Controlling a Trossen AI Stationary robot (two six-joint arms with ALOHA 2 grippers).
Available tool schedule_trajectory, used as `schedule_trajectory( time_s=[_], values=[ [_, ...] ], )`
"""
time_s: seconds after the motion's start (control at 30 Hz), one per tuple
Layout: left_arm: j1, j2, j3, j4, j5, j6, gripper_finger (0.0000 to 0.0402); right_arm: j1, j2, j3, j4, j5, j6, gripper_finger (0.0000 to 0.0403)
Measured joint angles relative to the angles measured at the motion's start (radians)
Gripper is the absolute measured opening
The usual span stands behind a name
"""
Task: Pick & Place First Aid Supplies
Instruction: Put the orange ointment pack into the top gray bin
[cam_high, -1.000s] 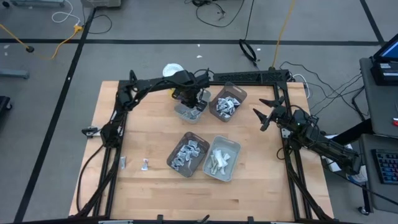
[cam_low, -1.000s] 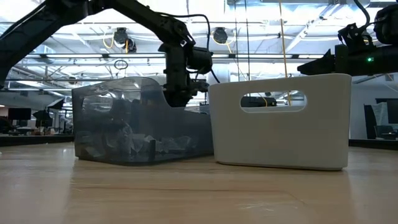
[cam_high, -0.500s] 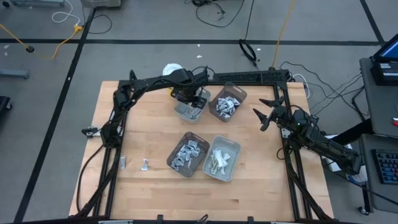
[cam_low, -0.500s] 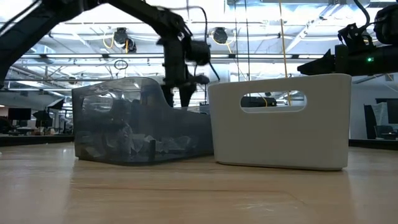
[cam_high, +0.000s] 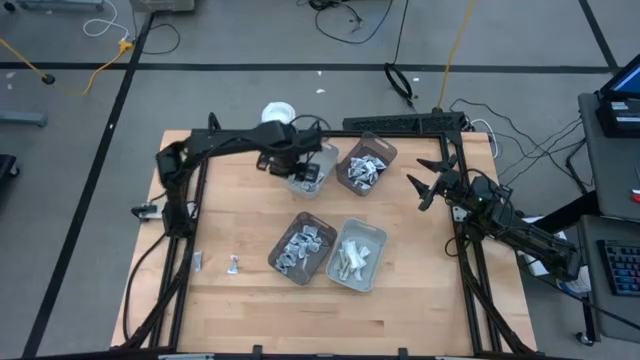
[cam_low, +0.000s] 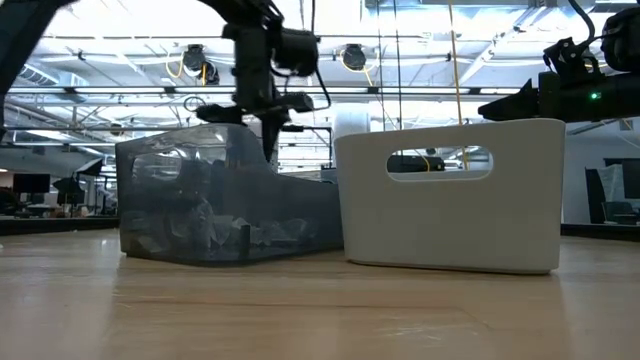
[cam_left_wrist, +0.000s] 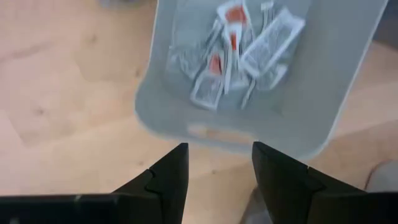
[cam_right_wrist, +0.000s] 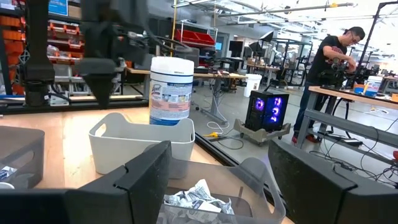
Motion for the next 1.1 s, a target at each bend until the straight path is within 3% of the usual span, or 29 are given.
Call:
schedule_trajectory(
  time_s=[0.53,1.1],
  values=[
    [-0.302,-0.379,-0.519,0.034,0.041,-0.438,0.0204,0.0,0.0,0.0,0.0,0.0,0.0,0.0263],
    [-0.696,-0.544,-0.717,0.038,0.119,-0.92,0.0206,0.0,0.0,0.0,0.0,0.0,0.0,0.0263]
  ],
)
